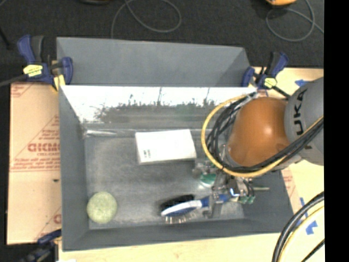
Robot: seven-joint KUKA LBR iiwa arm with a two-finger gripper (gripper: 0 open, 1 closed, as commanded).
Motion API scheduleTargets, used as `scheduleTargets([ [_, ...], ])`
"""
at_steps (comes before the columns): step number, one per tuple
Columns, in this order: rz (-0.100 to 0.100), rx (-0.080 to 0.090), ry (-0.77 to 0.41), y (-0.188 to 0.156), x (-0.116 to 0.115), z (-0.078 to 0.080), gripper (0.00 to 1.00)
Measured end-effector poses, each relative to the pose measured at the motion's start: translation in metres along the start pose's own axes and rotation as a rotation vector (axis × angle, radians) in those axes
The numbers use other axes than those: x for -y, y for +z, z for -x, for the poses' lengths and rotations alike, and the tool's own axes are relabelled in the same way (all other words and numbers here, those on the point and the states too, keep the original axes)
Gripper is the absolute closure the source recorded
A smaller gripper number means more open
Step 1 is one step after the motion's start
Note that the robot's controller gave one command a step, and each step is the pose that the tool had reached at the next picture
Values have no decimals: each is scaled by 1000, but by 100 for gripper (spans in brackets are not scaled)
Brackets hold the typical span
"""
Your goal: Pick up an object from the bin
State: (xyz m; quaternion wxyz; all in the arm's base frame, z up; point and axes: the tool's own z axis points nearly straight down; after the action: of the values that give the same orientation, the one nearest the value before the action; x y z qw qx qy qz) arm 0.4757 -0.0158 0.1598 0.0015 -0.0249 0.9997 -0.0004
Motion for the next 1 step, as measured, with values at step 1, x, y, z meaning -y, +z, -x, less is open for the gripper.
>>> scheduleTargets([
  [1, 0, 0, -52, 3, -9, 0, 0],
])
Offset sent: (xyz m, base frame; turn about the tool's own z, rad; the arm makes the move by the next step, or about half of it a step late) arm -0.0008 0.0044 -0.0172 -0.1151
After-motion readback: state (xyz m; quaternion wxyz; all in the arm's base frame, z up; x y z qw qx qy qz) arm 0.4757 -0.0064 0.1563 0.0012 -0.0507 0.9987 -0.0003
